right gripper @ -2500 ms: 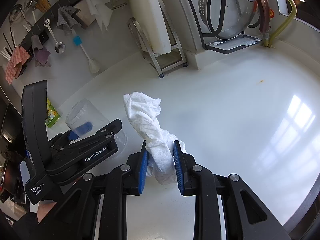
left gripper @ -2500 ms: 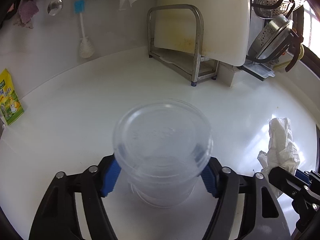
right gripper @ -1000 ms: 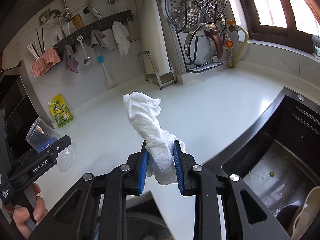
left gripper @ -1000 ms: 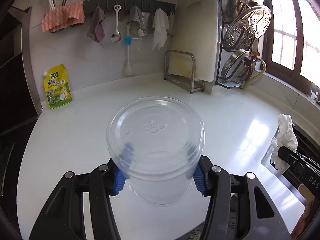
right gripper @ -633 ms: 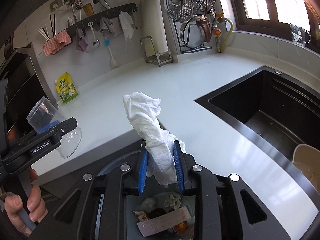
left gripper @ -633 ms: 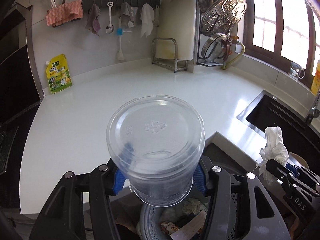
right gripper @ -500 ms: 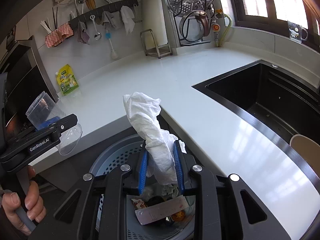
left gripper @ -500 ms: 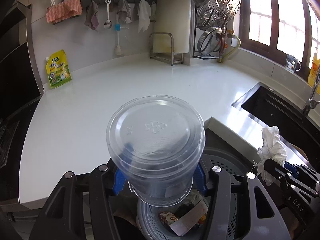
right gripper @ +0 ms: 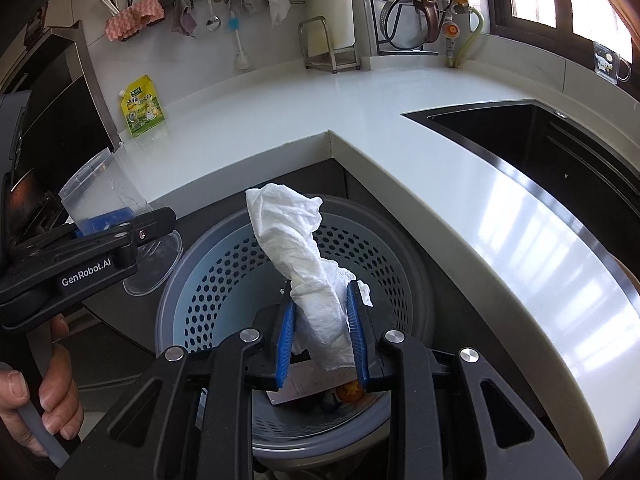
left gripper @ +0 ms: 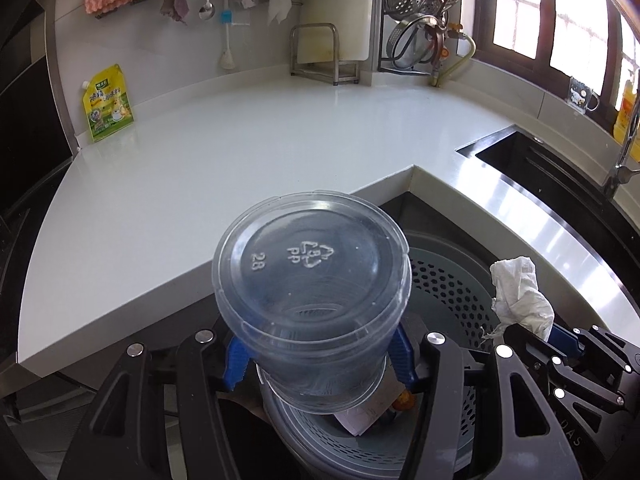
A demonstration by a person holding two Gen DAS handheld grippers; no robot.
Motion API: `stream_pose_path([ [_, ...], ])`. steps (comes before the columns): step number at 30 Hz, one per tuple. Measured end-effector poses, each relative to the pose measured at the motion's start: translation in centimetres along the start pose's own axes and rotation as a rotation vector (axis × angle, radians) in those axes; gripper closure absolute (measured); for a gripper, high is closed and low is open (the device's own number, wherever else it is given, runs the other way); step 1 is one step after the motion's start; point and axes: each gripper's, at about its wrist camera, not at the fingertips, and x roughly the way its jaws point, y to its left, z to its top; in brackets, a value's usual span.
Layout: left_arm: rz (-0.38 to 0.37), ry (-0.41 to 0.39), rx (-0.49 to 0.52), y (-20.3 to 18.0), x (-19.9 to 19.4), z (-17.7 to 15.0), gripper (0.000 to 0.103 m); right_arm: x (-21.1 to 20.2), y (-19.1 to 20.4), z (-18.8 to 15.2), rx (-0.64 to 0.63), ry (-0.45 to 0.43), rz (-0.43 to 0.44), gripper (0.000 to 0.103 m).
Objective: Collect trash
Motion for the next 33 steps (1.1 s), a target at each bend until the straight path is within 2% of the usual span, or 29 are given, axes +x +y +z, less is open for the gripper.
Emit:
stream_pose_path([
  [5, -0.014, 0.038, -0.010, 0.0, 1.1, -0.4, 0.046, 1.3, 0.0, -0.1, 0.013, 0.034, 0.019, 0.078],
  [6, -0.012, 0.041, -0.008, 0.0, 1.2, -0.5, 0.045, 1.4, 0.0, -0.1, 0.013, 0.034, 0.018, 0.075],
  [8, -0.013, 0.046, -0.006, 0.0, 1.3, -0.6, 0.042, 1.5, -0.1, -0.1, 0.016, 0.031, 0.012, 0.061],
  [9, -0.012, 0.044, -0.007, 0.1, 1.2, -0.6, 0.038, 1.3, -0.1, 0.0, 0.018, 0.023, 0.006, 0.051],
  [10, -0.009, 0.042, -0.009, 0.1, 1.2, -0.6, 0.035, 1.1, -0.1, 0.0, 0.021, 0.012, 0.002, 0.046],
  [17, -0.005, 0.038, -0.023, 0.5, 0.9, -0.4, 0.028, 0.8, -0.6, 0.2, 0.033, 0.007, 0.000, 0.044],
  [28, 0.009, 0.026, -0.023, 0.6, 0.4, -0.2, 0.025, 0.8, -0.6, -0.2, 0.031, 0.012, -0.009, 0.044],
  [30, 0.012, 0.022, -0.025, 0.6, 0.3, -0.2, 0.021, 0.9, -0.6, -0.3, 0.034, 0.012, -0.010, 0.044],
  [33, 0.012, 0.017, -0.027, 0.7, 0.2, -0.2, 0.020, 0.8, -0.7, -0.4, 0.038, 0.011, -0.010, 0.043],
])
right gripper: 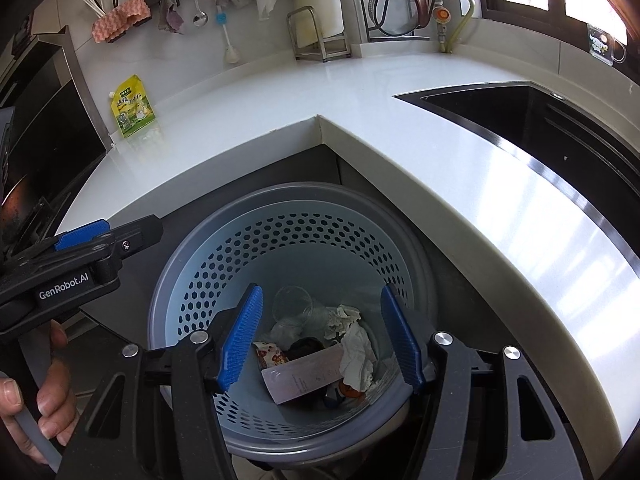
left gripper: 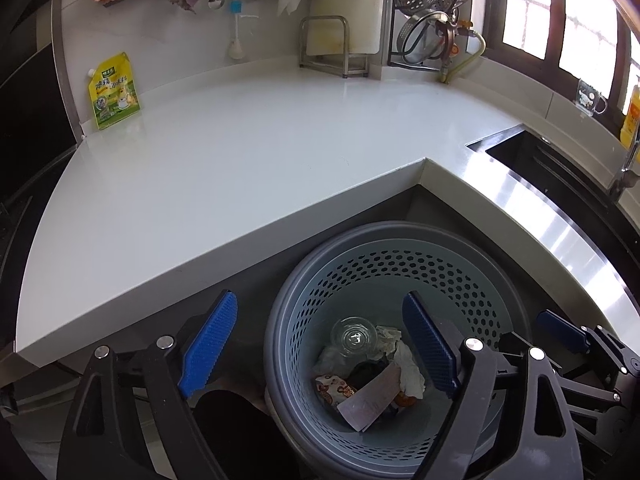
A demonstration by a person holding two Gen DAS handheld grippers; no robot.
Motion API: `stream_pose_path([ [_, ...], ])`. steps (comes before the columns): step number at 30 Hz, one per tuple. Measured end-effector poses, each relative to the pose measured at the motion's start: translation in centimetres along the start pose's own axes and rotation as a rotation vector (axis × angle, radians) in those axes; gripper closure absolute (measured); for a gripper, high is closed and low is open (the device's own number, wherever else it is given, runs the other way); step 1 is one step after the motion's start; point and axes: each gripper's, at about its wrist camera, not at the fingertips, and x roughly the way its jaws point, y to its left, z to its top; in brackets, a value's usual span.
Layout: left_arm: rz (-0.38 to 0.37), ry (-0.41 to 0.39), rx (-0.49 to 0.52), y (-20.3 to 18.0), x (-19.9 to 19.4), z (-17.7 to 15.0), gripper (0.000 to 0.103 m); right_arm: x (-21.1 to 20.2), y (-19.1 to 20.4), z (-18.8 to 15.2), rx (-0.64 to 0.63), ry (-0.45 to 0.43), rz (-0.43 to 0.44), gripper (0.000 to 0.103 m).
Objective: Collect trash
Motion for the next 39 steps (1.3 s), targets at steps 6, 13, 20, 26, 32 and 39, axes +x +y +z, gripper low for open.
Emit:
stream_pose_path([
  [6, -0.003, 0.000, 0.001, -0.04, -0.08, 0.01, 0.019, -0.17, -0.03, -0.05, 0.001, -0.006, -0.001, 0.041],
  [13, -0.007, -0.014, -0.005, -0.03, -0.57, 0.12, 0.010, -0.34, -0.22, -0.13, 0.006, -0.007, -0.008, 0.041],
  [20, 0.009, -0.021, 0.001, -0.07, -0.83, 0.15, 0.007, -0.58, -0.38, -0.14, 0.012, -0.016, -0.014, 0.037],
  [26, 0.017, -0.015, -0.003, 0.07, -0.81, 0.07, 0.006, -0.63, -0.58, -0.18, 0.015, -0.015, -0.014, 0.037],
  [32, 0.032, -0.006, -0.004, 0.13, -0.69, 0.03, 0.006, -0.63, -0.66, -0.20, 0.015, -0.016, -0.014, 0.037],
  [39, 0.031, -0.005, -0.012, 0.29, -0.79, -0.07, 0.006, -0.74, -0.73, -0.27, 0.013, -0.020, -0.019, 0.034],
])
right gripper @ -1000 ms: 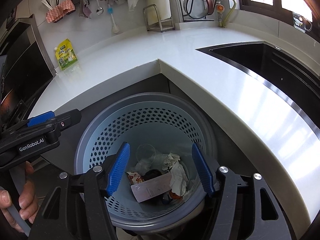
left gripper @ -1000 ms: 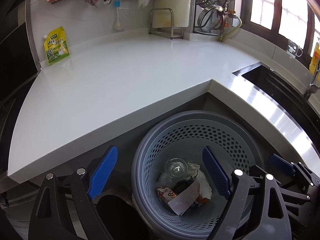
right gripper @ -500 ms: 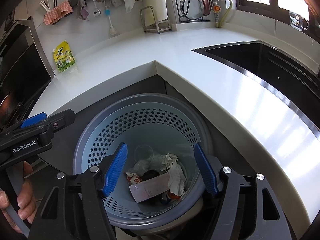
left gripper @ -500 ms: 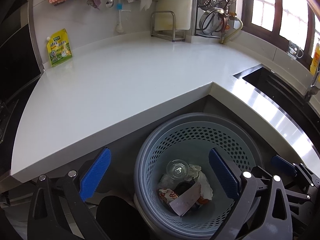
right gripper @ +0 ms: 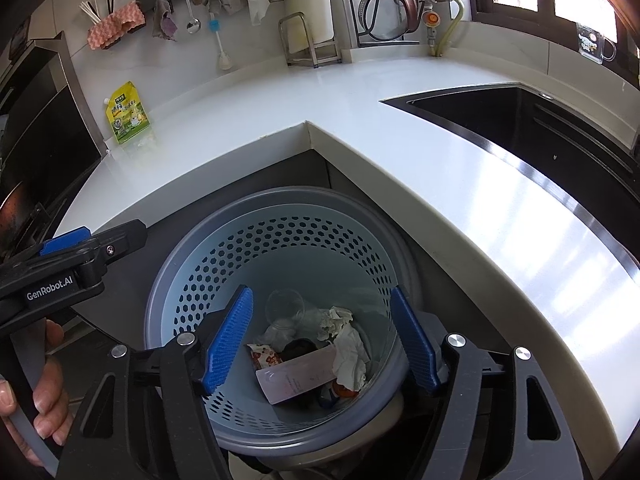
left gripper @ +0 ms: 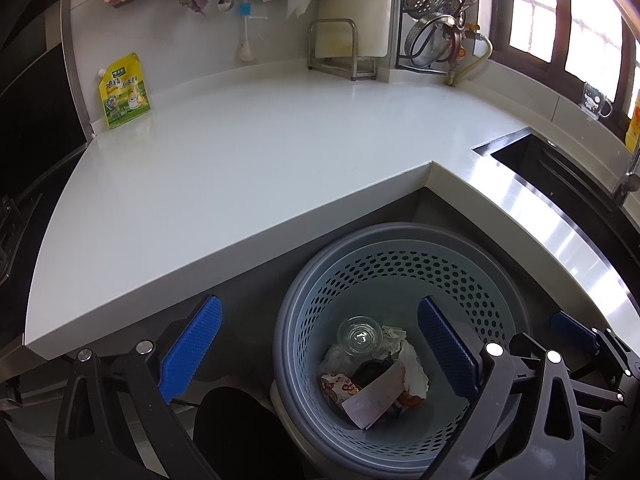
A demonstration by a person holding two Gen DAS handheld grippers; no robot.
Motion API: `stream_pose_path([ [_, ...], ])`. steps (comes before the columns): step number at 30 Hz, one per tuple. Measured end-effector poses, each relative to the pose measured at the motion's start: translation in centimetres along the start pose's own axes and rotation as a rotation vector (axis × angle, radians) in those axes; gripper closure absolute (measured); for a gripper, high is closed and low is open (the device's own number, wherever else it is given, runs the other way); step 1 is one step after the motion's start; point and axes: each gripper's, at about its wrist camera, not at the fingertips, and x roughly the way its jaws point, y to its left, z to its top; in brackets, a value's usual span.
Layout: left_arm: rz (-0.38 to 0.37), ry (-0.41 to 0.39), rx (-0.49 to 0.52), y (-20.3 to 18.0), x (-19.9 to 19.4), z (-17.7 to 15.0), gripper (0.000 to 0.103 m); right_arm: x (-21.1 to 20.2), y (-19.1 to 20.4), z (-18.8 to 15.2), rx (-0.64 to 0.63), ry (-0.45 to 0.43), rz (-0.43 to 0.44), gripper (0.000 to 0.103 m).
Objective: Collect trash
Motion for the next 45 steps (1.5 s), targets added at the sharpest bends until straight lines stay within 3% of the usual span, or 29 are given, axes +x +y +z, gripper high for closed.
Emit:
stream_pose_path([
  [11, 0.009, 0.003, 0.003, 0.09, 0.07, -0.08, 0.006, -0.33, -0.46, 0.11, 0.022, -0.023, -0.008, 0.025],
  [45, 0.030, 0.007, 0.003, 0.27, 0.35, -0.31, 0.006, -0.23, -0.49, -0.08, 0.027, -0.017, -0.003, 0.024],
])
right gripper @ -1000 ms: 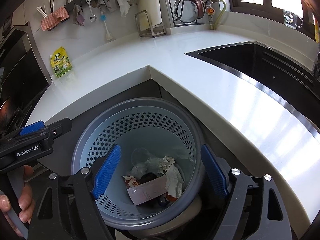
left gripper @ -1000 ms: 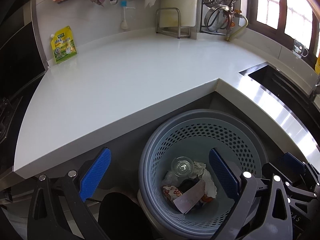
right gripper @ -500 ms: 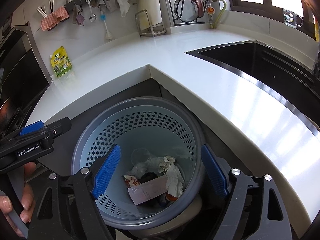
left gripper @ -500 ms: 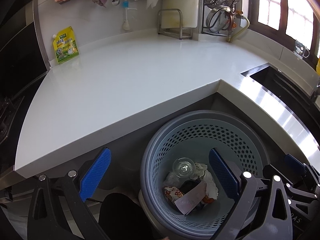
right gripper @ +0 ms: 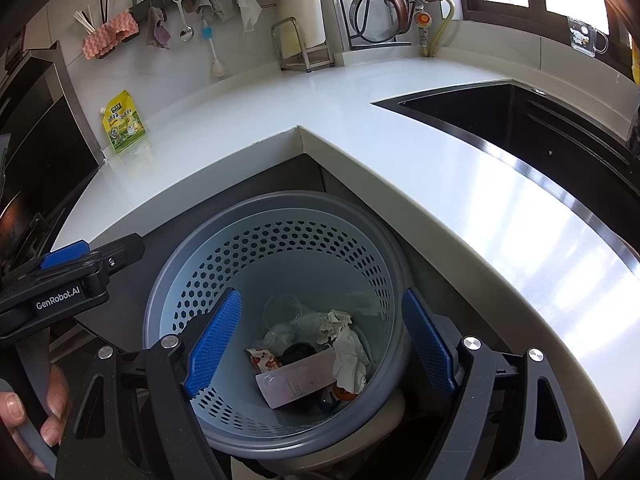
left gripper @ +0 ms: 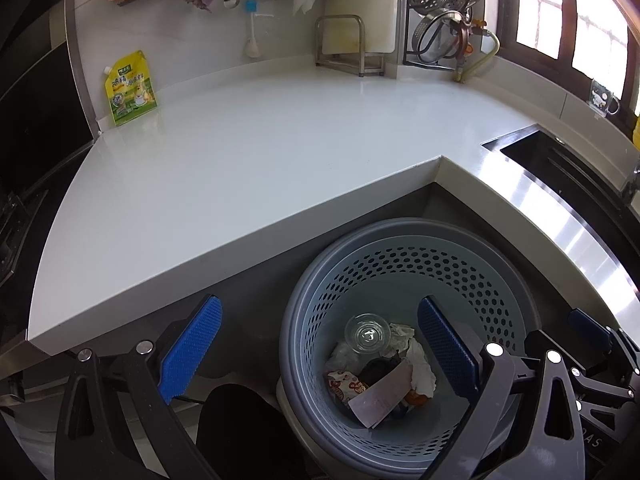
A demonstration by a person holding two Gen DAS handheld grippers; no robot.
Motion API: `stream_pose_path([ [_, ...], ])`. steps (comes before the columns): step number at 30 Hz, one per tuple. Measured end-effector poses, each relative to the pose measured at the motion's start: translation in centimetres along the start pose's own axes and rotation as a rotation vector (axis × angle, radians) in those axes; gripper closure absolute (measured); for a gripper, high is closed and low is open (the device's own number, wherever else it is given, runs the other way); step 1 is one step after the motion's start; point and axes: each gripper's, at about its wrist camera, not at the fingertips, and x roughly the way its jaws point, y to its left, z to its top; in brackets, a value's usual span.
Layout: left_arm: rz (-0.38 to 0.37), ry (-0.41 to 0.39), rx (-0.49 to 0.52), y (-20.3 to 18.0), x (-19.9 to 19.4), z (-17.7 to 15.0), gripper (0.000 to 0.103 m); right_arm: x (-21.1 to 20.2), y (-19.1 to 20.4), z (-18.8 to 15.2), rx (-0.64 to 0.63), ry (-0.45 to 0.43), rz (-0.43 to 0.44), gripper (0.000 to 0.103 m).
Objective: Collect trash
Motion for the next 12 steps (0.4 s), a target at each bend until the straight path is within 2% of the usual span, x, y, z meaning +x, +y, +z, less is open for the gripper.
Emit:
stream_pose_path([
  [12, 0.003, 0.014, -0.003, -0.26, 0.14, 0.07, 0.006, 0.25, -0.25, 0.00, 0.004, 0.005, 0.001, 0.024],
])
